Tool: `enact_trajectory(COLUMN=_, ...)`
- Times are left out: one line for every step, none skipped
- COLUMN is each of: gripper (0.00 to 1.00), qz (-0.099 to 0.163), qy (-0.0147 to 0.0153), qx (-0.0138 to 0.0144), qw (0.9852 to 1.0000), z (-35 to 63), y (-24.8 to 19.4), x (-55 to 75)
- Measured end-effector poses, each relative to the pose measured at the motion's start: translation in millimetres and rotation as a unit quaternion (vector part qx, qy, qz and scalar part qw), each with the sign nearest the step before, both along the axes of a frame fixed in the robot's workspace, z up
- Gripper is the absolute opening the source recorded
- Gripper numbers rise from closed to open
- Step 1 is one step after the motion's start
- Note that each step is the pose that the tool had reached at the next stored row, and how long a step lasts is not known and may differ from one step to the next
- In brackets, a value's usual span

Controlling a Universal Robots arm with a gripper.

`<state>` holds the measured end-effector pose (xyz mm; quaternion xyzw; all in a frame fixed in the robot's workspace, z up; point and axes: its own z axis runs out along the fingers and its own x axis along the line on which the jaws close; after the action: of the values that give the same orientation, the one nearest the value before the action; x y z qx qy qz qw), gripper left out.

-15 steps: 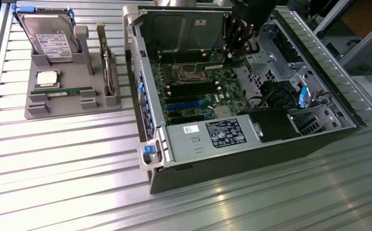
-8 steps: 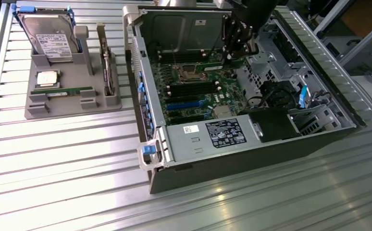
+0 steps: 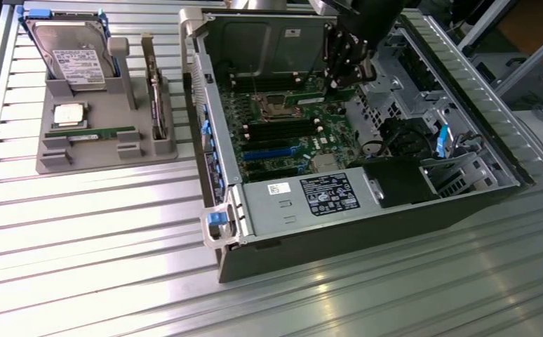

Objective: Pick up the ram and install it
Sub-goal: 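Insert the ram into the slot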

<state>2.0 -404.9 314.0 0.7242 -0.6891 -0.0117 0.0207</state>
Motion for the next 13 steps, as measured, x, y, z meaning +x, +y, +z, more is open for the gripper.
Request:
enact_trajectory(gripper=0.12, qz=0.0, qy=0.0, qx=0.0, qw=1.0, z=-0.5, y=0.0, x=0.0)
enact_trajectory(gripper=0.12, qz=0.0, qy=0.0, qx=0.0, qw=1.0, z=-1.0, y=0.0, x=0.0)
enact_trajectory(gripper=0.12, qz=0.0, qy=0.0, qx=0.0, qw=1.0, z=-1.7, y=0.0, x=0.0)
enact_trajectory(gripper=0.12, qz=0.0, qy=0.0, qx=0.0, qw=1.0, z=-2.2, y=0.0, x=0.0)
enact_trajectory(gripper=0.12, qz=0.0, qy=0.0, qx=0.0, qw=1.0, z=-3.1, y=0.0, x=0.0)
enact_trajectory(gripper=0.12, qz=0.0, qy=0.0, qx=0.0, qw=1.0, z=-3.7, y=0.0, x=0.0)
enact_trajectory(gripper=0.12, qz=0.0, qy=0.0, qx=0.0, qw=1.0, z=-4.5, y=0.0, x=0.0)
enact_trajectory(gripper=0.12, qz=0.0, qy=0.0, qx=0.0, qw=1.0, z=-5.6, y=0.0, x=0.0)
enact_trajectory(gripper=0.12, qz=0.0, qy=0.0, qx=0.0, qw=1.0, z=-6.1, y=0.0, x=0.0)
enact_trajectory(gripper=0.12, qz=0.0, qy=0.0, qx=0.0, qw=1.0, z=-6.9, y=0.0, x=0.0)
enact_trajectory(gripper=0.12, qz=0.0, qy=0.0, qx=-0.0001, qw=1.0, z=-7.8, y=0.0, x=0.0)
enact_trajectory(gripper=0.12, qz=0.0, qy=0.0, qx=0.0, qw=1.0, z=-8.4, y=0.0, x=0.0)
enact_trajectory(gripper=0.12, qz=0.0, qy=0.0, qx=0.0, qw=1.0, z=-9.2, y=0.0, x=0.0)
